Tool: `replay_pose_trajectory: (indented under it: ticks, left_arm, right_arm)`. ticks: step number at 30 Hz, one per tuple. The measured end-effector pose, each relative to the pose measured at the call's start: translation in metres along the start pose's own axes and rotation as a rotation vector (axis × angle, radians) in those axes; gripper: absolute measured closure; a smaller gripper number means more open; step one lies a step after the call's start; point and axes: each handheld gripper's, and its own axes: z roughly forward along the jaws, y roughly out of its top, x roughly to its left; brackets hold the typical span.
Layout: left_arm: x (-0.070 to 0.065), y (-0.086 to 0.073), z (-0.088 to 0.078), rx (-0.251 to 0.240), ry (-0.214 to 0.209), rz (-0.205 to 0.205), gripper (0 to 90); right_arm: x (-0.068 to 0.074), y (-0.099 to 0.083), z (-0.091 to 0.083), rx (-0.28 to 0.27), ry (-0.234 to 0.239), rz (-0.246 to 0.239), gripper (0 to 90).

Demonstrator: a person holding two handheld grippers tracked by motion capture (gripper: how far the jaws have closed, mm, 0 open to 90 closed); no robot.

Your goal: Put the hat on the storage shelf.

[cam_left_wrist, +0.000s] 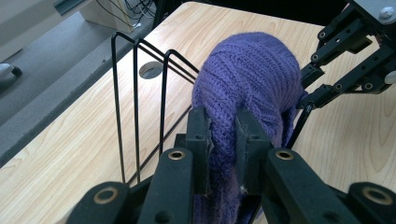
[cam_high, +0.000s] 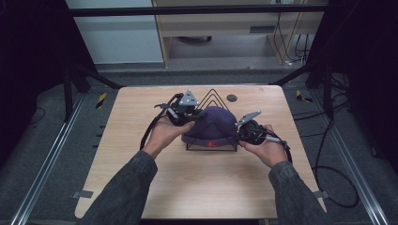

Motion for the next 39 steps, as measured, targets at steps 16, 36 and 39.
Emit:
replay_pose_trajectory:
  ticks: [16,36,39]
  left_arm:
    - [-0.001,0.002,-0.01,-0.039,0.039,-0.047,61.9]
    - [-0.027,0.008,-0.046,-0.012,0.087,-0.095,23.4]
    - [-0.032,0.004,-0.05,0.009,0.08,-0.102,16.8]
  right_arm:
    - [0.002,-0.003,-0.006,-0.008,-0.015,0.019,55.2]
    - [0.03,-0.001,-0.057,-0.163,-0.065,0.037,32.3]
    - [0.034,0.001,-0.064,-0.181,-0.067,0.033,26.8]
